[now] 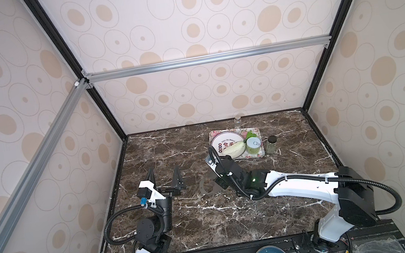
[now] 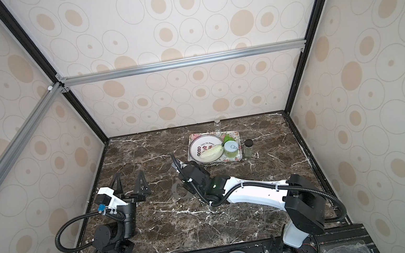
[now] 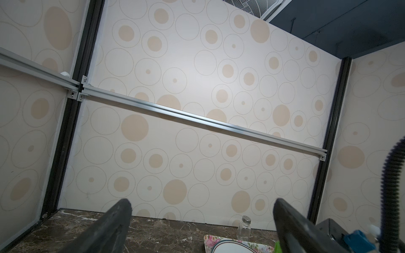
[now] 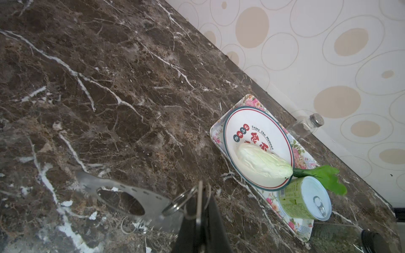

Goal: Attach keys to a key ring
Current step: Place the keyring at the center of the table.

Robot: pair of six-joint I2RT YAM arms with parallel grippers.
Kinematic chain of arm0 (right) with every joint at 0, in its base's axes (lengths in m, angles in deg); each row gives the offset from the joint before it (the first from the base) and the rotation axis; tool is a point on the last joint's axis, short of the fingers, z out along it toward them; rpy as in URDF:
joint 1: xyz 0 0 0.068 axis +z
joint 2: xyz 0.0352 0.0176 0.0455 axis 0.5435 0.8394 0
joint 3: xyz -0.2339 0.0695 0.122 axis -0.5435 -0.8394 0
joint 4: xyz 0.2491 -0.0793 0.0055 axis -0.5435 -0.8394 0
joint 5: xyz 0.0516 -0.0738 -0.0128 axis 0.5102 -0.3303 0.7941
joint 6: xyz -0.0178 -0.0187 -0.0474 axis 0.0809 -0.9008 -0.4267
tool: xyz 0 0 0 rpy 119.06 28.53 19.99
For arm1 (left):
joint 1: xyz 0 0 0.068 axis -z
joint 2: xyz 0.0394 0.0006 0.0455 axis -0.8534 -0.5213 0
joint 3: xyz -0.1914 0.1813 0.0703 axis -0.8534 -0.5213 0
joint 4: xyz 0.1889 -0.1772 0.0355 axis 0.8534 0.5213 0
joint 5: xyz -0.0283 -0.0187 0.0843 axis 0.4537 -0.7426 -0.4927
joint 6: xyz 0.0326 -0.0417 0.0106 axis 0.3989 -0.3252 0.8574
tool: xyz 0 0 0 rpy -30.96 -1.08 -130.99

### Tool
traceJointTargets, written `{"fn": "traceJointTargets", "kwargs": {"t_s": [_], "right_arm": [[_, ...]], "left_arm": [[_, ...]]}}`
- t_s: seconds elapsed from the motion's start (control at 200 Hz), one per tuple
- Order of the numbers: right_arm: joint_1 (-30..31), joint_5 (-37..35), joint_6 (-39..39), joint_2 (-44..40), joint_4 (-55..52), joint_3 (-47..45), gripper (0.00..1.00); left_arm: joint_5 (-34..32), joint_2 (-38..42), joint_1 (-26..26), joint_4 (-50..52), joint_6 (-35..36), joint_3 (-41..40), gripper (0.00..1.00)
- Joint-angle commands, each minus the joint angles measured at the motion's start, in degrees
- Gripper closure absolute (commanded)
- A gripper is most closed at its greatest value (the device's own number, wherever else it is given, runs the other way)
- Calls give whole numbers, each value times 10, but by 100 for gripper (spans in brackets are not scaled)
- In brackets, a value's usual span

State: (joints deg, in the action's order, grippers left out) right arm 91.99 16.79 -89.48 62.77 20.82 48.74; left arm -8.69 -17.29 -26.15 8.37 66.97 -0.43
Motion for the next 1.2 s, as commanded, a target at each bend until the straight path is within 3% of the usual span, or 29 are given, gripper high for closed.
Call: {"fn": "traceJointTargets", "kwargs": {"t_s": [0.0,0.19,0.78,1.195], "right_arm": [[4,65,11,-37,40,-17,100],[12,121,-1,-58,58,-29,100],[54,113,5,-46,60,2,100],[34,58,59,-3,57,5,100]], "left_arm": [[-2,2,-7,-17,-15,3,0],[-5,7,-8,-17,-17,1,0],[-9,21,-10,-17,-18,-5,0],[-7,25,-10,-16,-21,-5,0]]}}
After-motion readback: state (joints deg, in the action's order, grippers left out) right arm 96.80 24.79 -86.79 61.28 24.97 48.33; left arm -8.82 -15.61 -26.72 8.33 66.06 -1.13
